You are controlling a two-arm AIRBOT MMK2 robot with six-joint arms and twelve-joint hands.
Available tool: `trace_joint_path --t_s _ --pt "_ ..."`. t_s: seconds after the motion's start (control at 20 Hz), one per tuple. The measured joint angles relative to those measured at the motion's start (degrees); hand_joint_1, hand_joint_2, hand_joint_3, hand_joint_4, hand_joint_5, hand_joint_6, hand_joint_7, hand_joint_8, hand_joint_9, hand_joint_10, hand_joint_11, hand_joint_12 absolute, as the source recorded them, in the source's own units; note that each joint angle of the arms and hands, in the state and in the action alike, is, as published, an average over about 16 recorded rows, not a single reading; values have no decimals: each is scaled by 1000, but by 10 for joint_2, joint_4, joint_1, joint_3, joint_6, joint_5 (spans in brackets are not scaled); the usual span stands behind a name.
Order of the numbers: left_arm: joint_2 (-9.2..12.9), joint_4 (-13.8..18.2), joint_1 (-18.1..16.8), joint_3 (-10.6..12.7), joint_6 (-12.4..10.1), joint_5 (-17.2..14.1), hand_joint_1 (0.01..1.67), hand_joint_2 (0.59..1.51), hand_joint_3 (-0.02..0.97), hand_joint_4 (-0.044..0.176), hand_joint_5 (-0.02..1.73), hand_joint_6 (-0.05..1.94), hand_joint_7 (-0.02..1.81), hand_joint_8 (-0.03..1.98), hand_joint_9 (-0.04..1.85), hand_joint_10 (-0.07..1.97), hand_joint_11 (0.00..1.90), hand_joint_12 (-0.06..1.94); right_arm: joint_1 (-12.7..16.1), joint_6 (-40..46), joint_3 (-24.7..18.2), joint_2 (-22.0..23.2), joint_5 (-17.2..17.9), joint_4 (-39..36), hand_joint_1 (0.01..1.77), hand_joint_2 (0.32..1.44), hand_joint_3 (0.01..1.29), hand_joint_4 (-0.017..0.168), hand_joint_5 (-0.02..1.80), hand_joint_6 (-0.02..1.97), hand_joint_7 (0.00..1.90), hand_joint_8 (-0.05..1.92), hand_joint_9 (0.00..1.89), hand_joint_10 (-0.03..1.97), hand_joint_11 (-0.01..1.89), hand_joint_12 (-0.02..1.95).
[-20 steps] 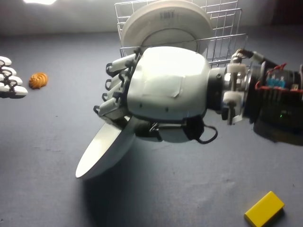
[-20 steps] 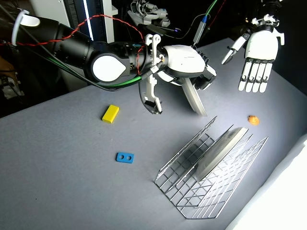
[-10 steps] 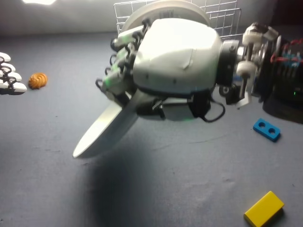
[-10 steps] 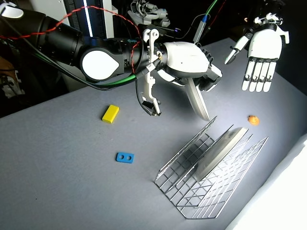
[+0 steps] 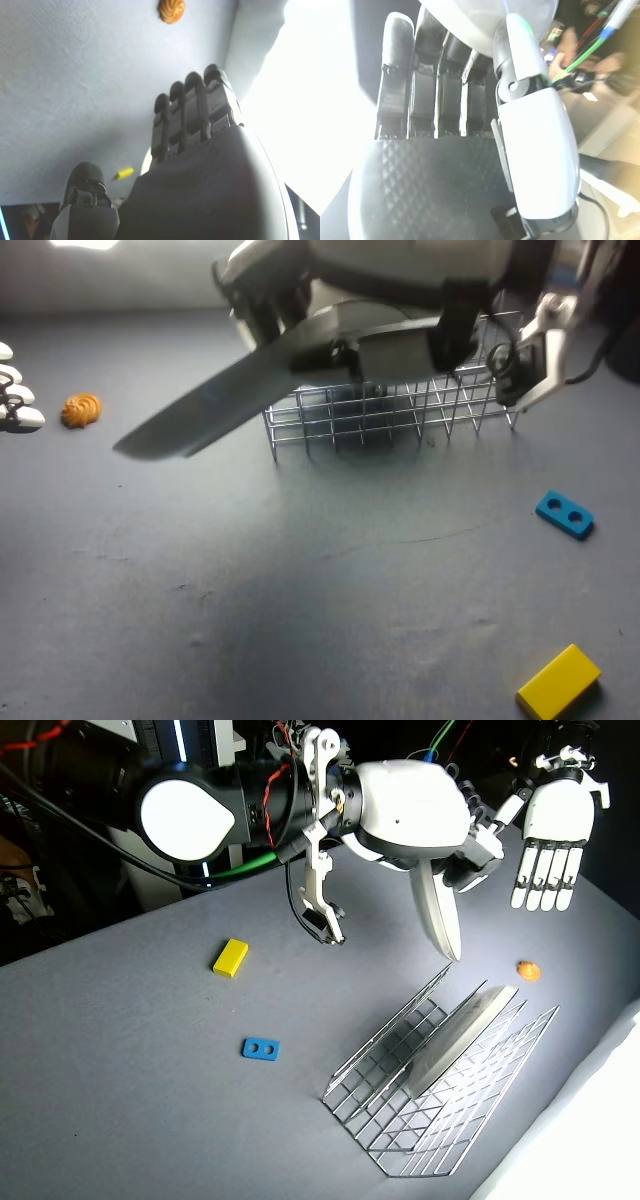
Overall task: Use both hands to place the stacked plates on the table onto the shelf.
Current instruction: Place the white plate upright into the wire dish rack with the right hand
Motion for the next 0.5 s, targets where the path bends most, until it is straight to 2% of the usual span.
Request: trace_joint_path --t_s 0.25,0.5 --pt "0 1 -1 2 0 -2 13 1149 6 1 171 15 155 15 118 12 26 38 31 51 1 18 -41 23 1136 1134 12 16 749 1161 857 1132 777 976 502 1574" --pt "0 1 -1 2 0 -4 13 1142 6 1 166 15 148 15 112 12 25 42 50 88 11 27 -92 59 1140 1133 13 16 753 1160 860 1148 779 970 495 1574"
